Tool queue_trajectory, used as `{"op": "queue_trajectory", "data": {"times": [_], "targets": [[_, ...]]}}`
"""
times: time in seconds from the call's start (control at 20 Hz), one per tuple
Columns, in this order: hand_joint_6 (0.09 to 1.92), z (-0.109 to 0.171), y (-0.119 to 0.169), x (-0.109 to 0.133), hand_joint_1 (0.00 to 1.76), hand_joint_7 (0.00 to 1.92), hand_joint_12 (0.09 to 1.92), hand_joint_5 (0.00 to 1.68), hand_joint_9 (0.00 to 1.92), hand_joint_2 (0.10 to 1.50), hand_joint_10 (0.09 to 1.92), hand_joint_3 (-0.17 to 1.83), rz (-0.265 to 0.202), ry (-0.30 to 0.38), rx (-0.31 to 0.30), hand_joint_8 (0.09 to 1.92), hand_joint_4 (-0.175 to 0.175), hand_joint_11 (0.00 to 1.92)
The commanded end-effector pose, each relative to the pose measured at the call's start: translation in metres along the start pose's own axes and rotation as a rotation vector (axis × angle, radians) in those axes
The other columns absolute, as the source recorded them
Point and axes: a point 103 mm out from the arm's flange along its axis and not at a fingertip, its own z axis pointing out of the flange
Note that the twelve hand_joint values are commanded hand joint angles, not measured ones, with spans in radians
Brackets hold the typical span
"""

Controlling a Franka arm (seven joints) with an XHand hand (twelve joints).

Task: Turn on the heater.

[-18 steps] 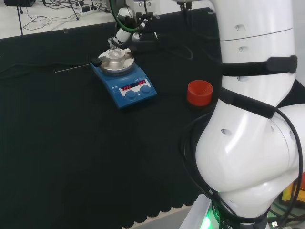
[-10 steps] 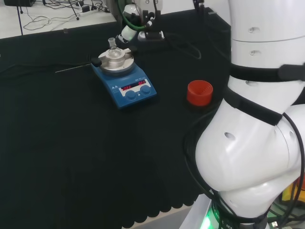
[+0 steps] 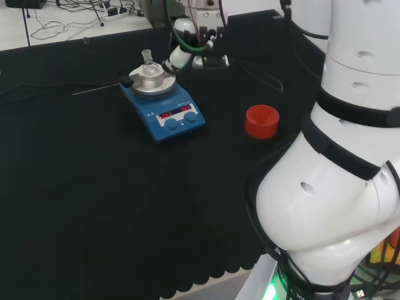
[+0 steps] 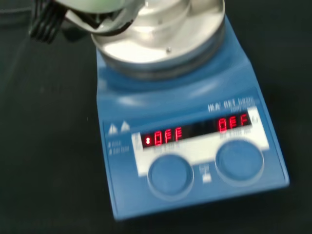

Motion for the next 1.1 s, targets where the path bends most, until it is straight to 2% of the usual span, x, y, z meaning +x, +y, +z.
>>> {"op": "queue_trajectory", "data": {"times": [0.05, 0.2, 0.45, 0.6, 0.65, 0.75, 0.85, 1.0, 1.1], "targets": [[0.73, 0.024, -0.058, 0.002, 0.85, 0.52, 1.31, 0.52, 0.77, 0.65, 0.63, 0.59, 0.023, -0.010, 0.013, 0.74, -0.061, 0.50], [0.71, 0.034, -0.070, 0.001, 0.85, 0.60, 1.29, 0.50, 0.86, 0.65, 0.60, 0.59, 0.028, -0.011, 0.036, 0.73, -0.059, 0.54], [0.67, 0.051, -0.083, 0.004, 0.86, 0.90, 1.24, 0.49, 1.09, 0.65, 0.59, 0.61, 0.024, -0.018, 0.062, 0.76, -0.064, 0.67], [0.66, 0.059, -0.084, 0.005, 0.90, 1.16, 1.07, 0.50, 1.34, 0.66, 0.64, 0.61, 0.022, -0.023, 0.090, 0.87, -0.097, 0.96], [0.66, 0.061, -0.084, 0.007, 0.91, 1.25, 0.99, 0.51, 1.43, 0.66, 0.68, 0.60, 0.021, -0.029, 0.097, 0.93, -0.111, 1.07], [0.65, 0.066, -0.083, 0.010, 0.95, 1.41, 0.88, 0.53, 1.59, 0.68, 0.89, 0.59, 0.015, -0.039, 0.120, 1.10, -0.141, 1.34], [0.65, 0.070, -0.080, 0.013, 1.00, 1.50, 0.85, 0.53, 1.67, 0.70, 1.12, 0.59, 0.012, -0.046, 0.151, 1.26, -0.156, 1.53], [0.65, 0.077, -0.075, 0.016, 1.07, 1.60, 0.88, 0.55, 1.74, 0.74, 1.29, 0.60, 0.010, -0.062, 0.191, 1.38, -0.164, 1.69], [0.66, 0.081, -0.072, 0.017, 1.13, 1.63, 0.89, 0.56, 1.77, 0.75, 1.35, 0.62, 0.010, -0.070, 0.220, 1.43, -0.164, 1.70]]}}
